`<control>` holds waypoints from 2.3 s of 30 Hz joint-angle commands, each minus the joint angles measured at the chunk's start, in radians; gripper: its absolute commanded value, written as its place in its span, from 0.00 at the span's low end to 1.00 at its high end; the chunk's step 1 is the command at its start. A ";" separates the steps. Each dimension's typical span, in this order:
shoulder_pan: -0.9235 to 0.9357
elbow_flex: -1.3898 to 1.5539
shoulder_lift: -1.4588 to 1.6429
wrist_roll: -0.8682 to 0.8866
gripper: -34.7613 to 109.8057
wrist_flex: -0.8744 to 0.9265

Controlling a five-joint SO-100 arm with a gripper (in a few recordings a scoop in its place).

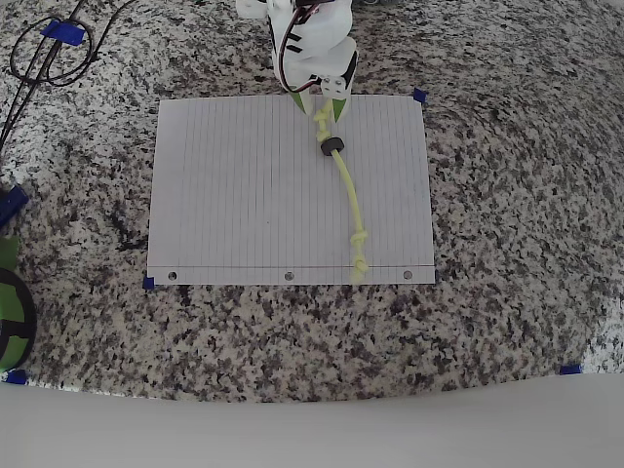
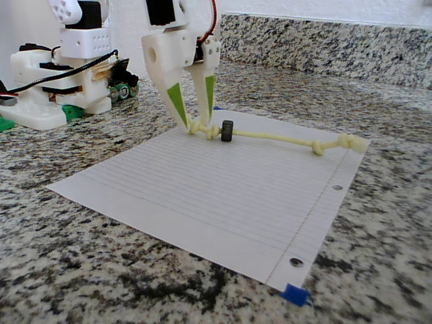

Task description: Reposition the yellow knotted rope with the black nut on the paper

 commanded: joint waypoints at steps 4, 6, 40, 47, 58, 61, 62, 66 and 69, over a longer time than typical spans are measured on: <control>0.006 -0.035 -0.014 -0.005 0.47 -0.014; 0.008 -0.035 -0.017 -0.005 0.44 -0.015; 0.344 -0.032 0.603 -0.707 0.24 0.054; 0.643 -0.031 0.675 -0.703 0.24 -0.043; 0.657 0.169 0.795 -0.657 0.24 -0.046; 0.578 0.282 0.854 -0.657 0.24 -0.035; 0.554 0.301 0.862 -0.657 0.24 -0.031; 0.477 0.307 0.871 -0.673 0.24 -0.031; 0.463 0.305 0.876 -0.788 0.24 -0.072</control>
